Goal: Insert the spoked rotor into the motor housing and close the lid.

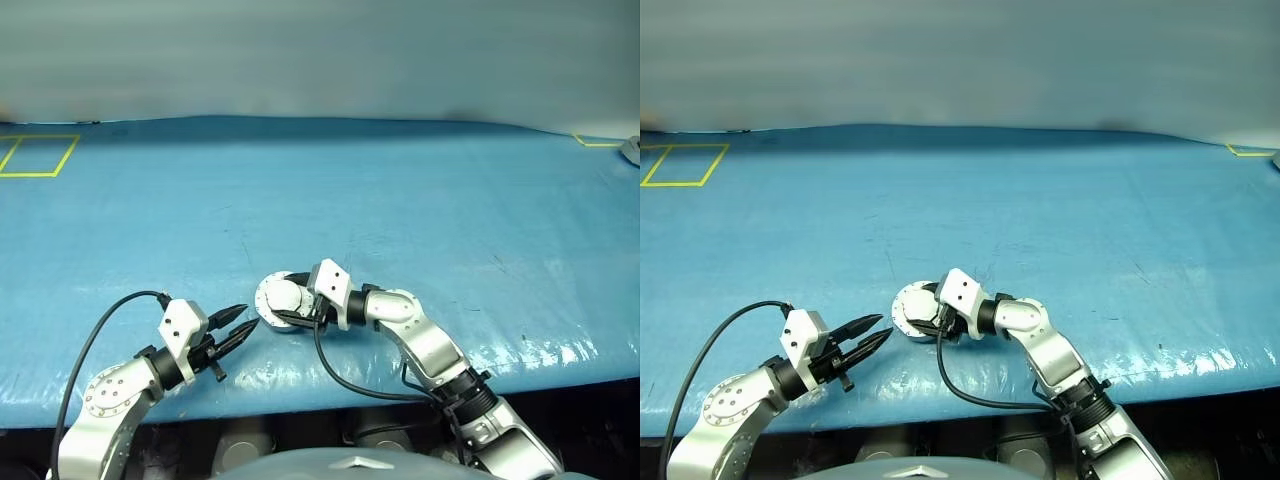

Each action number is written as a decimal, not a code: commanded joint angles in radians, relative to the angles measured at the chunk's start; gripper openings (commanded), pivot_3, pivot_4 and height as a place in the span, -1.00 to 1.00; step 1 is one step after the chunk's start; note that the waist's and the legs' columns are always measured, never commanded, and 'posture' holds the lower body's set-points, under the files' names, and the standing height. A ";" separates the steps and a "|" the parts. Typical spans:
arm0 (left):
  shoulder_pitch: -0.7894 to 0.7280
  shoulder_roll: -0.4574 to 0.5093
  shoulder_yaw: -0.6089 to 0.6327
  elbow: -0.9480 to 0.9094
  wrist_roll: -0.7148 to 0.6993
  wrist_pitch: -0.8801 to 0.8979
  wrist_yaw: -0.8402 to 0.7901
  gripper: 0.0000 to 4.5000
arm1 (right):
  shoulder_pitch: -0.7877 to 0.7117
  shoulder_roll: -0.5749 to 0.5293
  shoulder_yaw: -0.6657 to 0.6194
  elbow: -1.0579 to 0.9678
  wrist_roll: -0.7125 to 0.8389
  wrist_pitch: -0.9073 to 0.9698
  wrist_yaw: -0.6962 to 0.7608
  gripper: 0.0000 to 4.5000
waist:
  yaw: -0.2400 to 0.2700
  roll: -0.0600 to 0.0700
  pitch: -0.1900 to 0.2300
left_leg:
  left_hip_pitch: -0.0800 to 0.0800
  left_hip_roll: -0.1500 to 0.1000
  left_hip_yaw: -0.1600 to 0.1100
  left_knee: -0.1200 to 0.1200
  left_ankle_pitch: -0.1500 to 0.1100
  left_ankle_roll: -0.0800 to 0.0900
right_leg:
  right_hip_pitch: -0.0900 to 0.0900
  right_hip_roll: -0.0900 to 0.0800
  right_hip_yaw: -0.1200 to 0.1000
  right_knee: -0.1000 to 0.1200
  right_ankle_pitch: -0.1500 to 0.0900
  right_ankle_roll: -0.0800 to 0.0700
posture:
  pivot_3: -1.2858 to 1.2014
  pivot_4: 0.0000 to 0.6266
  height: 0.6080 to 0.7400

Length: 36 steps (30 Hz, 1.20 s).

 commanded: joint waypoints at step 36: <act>-0.184 0.017 -0.160 0.229 0.129 -0.025 -0.086 -0.99 | 0.063 0.000 -0.050 -0.039 0.075 0.136 0.007 0.33 | 0.005 0.003 -0.007 | -0.002 -0.002 -0.001 -0.003 -0.003 0.004 | 0.003 -0.001 -0.002 -0.011 0.004 -0.002 | 0.03 -0.52 1.00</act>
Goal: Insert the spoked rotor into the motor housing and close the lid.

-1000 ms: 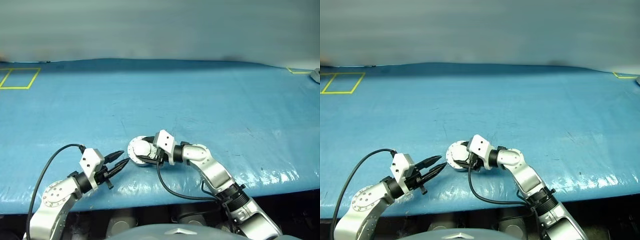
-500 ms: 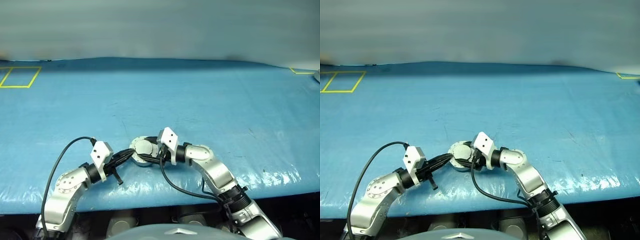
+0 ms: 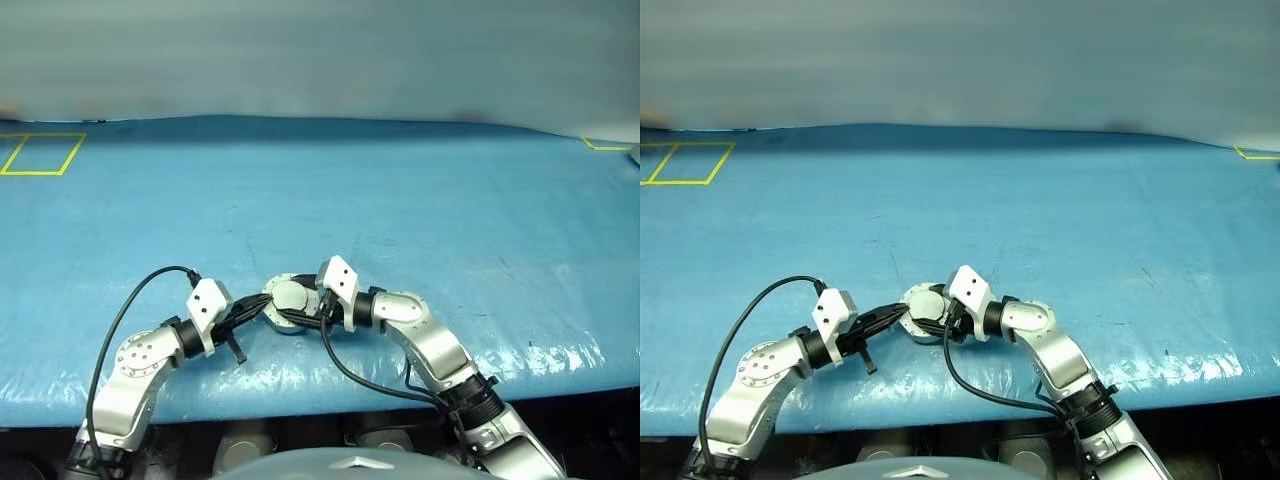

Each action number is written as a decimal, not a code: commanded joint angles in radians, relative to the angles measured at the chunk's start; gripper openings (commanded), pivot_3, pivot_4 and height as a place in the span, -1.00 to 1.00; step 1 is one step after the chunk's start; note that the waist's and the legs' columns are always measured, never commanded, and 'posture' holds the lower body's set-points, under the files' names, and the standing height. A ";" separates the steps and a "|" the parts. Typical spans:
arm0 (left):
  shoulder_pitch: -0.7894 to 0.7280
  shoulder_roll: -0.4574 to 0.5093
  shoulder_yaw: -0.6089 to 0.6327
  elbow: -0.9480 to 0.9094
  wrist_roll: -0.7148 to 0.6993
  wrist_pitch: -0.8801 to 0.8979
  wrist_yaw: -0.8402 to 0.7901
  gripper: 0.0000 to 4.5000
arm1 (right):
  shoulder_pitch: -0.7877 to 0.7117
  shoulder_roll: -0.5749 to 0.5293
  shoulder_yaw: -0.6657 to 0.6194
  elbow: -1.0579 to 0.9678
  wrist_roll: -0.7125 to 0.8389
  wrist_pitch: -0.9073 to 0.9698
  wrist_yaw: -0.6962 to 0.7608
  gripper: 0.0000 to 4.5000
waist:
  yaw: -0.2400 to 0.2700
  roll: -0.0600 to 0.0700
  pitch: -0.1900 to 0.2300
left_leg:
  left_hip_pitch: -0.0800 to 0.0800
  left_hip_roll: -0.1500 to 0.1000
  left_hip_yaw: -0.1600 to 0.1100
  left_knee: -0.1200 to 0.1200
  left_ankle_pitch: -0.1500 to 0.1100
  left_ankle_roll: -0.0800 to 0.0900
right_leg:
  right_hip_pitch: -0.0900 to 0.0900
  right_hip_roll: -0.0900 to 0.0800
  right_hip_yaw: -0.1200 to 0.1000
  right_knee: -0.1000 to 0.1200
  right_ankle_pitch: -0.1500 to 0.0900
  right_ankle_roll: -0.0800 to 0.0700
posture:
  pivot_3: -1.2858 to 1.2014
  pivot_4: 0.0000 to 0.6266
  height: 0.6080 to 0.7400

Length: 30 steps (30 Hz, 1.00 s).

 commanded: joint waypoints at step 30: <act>0.018 0.081 -0.086 0.128 0.071 0.026 -0.070 -1.00 | 0.035 0.002 -0.001 -0.014 0.009 -0.029 0.026 0.92 | 0.000 0.002 -0.013 | 0.002 0.000 0.001 0.000 -0.004 0.000 | 0.001 0.000 0.001 -0.001 -0.002 0.001 | 0.03 -0.52 1.00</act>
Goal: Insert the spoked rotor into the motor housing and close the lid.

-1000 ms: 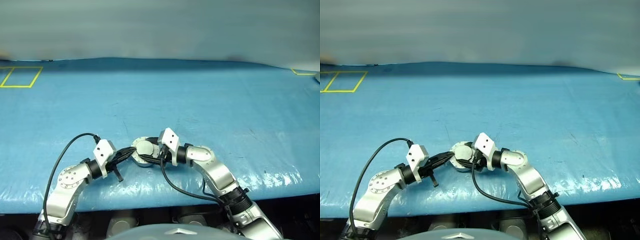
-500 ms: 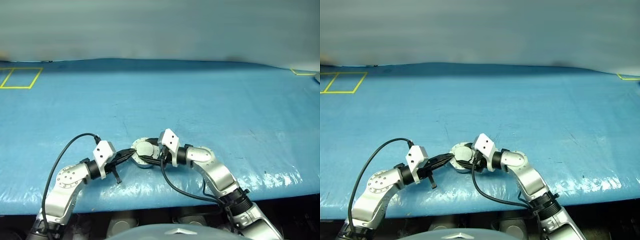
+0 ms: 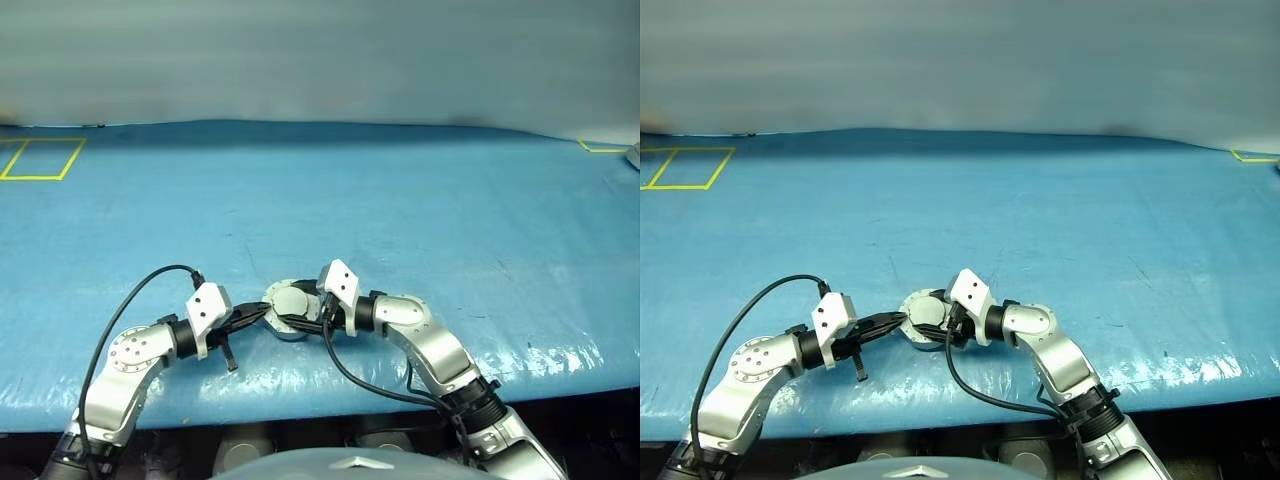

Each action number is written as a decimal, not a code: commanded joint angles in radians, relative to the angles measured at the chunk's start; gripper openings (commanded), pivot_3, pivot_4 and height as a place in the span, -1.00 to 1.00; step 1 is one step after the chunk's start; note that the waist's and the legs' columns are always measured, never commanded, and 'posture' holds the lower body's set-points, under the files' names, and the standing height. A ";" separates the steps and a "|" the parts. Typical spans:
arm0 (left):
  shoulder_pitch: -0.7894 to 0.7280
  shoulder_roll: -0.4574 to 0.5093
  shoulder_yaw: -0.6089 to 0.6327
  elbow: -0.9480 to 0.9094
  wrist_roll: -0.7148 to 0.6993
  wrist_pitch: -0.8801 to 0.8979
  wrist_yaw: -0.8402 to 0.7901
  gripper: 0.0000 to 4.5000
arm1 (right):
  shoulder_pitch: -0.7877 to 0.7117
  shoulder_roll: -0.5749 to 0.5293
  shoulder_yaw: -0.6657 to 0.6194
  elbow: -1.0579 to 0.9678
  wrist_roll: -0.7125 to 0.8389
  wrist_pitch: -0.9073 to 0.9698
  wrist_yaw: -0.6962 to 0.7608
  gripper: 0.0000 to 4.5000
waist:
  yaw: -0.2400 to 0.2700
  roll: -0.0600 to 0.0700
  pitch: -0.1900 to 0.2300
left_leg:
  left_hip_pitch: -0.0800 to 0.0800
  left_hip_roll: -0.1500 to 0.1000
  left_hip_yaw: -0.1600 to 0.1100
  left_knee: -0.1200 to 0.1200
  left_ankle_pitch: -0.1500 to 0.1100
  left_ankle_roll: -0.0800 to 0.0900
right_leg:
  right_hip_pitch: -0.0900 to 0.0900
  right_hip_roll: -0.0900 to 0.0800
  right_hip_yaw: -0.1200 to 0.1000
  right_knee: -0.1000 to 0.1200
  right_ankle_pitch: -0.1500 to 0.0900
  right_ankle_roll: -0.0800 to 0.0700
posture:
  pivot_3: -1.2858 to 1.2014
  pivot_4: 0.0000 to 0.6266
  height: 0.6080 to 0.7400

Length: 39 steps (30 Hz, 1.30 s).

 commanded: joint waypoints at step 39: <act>0.044 0.001 -0.037 0.116 0.053 -0.003 -0.015 -1.00 | 0.147 0.038 -0.358 -0.031 0.668 0.641 -0.143 0.99 | 0.010 0.009 0.005 | -0.001 -0.003 0.000 -0.001 -0.001 0.001 | 0.000 -0.009 -0.001 -0.001 -0.003 0.005 | 0.03 -0.52 1.00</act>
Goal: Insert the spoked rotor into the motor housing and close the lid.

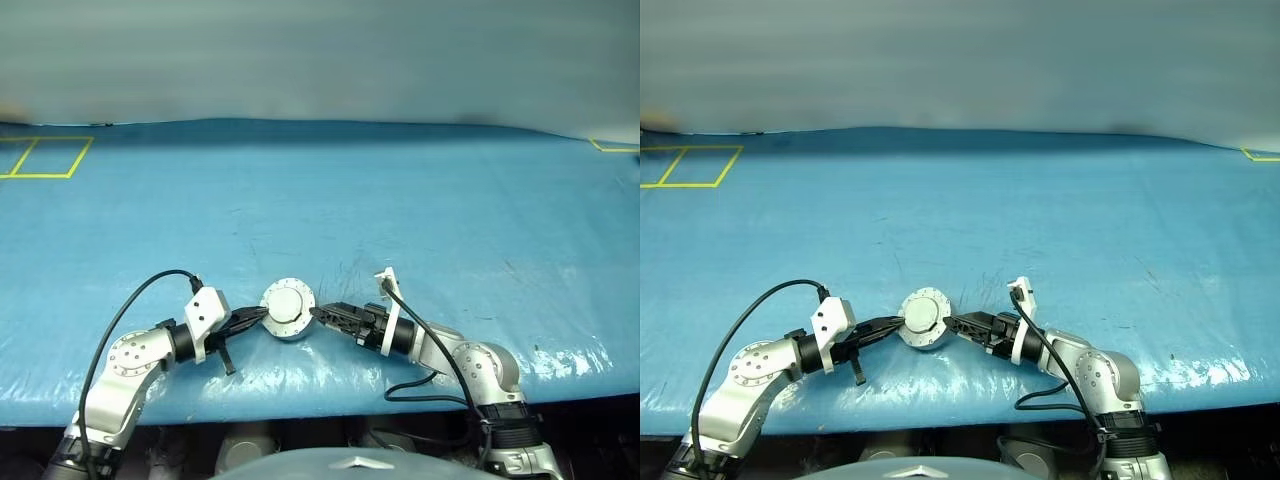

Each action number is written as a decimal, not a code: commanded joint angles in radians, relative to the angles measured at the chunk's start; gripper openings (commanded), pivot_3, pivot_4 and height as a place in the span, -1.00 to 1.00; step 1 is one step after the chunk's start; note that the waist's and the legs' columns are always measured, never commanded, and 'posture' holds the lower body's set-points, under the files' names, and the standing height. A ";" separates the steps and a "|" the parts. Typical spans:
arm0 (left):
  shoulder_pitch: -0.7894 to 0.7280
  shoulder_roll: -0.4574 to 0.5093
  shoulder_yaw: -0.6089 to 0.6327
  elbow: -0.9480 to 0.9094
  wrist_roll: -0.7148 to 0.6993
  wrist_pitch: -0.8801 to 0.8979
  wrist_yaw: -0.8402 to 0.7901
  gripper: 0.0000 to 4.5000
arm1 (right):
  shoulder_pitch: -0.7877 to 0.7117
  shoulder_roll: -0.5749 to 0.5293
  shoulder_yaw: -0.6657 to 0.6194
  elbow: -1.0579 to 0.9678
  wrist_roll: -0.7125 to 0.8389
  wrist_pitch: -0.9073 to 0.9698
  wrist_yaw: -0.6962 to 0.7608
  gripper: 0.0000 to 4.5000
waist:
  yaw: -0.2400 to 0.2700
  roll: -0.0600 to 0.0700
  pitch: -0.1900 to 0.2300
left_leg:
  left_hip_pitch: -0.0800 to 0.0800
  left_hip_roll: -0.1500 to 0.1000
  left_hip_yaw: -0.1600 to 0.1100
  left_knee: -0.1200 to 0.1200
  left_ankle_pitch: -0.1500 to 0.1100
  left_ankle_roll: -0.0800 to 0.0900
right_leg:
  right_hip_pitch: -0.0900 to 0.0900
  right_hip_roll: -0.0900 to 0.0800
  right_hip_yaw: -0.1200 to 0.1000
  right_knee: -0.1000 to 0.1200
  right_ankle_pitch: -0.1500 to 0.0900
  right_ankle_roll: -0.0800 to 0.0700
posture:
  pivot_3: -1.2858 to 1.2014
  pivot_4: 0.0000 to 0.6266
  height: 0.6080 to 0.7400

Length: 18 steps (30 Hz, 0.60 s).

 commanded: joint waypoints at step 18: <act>0.030 -0.013 -0.034 0.125 0.053 -0.004 -0.022 -1.00 | -0.011 0.098 0.018 0.018 -0.041 -0.082 -0.019 0.99 | 0.003 0.002 0.003 | -0.007 -0.004 -0.002 0.001 -0.002 0.006 | -0.002 -0.004 -0.003 -0.003 0.002 0.000 | 0.03 -0.52 1.00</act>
